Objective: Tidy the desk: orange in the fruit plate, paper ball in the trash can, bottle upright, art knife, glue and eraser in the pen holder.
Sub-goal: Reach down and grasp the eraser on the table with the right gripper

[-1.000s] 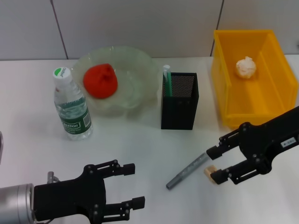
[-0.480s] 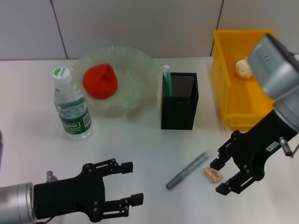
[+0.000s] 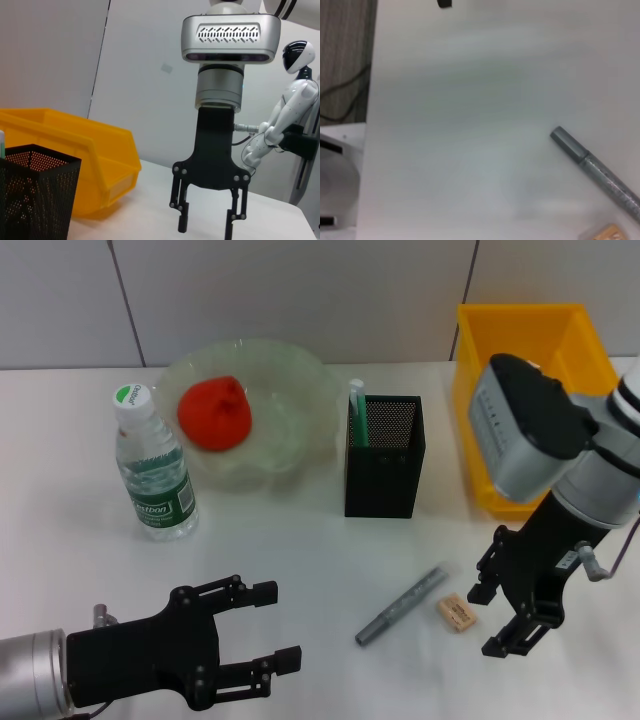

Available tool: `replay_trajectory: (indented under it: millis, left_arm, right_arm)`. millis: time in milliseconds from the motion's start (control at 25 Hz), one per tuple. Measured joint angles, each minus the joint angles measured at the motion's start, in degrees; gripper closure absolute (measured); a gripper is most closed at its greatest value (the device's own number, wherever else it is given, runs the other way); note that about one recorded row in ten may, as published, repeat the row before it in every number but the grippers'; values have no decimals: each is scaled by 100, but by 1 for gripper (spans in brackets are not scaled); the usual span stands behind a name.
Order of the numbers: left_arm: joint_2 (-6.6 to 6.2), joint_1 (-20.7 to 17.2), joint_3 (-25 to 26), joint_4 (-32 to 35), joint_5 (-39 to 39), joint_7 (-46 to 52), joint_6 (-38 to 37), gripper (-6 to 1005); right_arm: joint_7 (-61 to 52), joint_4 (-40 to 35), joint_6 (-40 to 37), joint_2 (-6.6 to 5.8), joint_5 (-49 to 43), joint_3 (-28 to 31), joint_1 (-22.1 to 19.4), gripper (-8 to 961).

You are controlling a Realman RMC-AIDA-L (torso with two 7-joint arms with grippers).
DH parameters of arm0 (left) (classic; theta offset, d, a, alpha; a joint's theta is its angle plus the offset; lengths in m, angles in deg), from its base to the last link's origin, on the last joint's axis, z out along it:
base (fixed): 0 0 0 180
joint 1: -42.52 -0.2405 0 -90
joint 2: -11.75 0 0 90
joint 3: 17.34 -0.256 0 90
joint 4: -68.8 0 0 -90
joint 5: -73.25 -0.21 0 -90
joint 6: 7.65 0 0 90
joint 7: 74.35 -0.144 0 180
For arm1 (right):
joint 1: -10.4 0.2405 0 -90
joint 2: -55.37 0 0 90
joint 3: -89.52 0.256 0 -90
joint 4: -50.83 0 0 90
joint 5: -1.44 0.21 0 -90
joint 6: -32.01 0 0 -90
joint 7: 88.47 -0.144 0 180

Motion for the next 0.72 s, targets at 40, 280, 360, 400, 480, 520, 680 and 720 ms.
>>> replay_trajectory:
  millis: [40, 280, 360, 400, 480, 520, 680, 720]
  left_arm:
    - [0, 0, 0, 0, 0, 0, 2, 237]
    - [1, -1, 0, 0, 0, 0, 4, 238]
    - [5, 4, 32, 0, 5, 0, 9, 238]
    - [6, 5, 46, 0, 7, 0, 11, 238]
    - [6, 5, 59, 0, 8, 0, 12, 239]
    - [7, 4, 61, 0, 17, 0, 12, 239]
    - [13, -1, 62, -5, 43, 0, 12, 239]
    - [15, -3, 62, -15, 47, 0, 12, 240]
  right_arm:
    - [-3, -10, 53, 5, -4, -85, 5, 327]
    - [-6, -12, 399, 13, -24, -526, 45, 330]
    - [-9, 5, 576, 16, -29, -833, 66, 332]
    - [-9, 5, 576, 16, -29, -833, 66, 333]
    - [-11, 10, 685, 21, -32, -1043, 70, 335]
    - [-10, 16, 735, 23, -33, -1128, 70, 336]
    - [14, 38, 1004, 34, -42, -1410, 71, 341]
    - [28, 40, 1064, 38, -42, -1478, 70, 342]
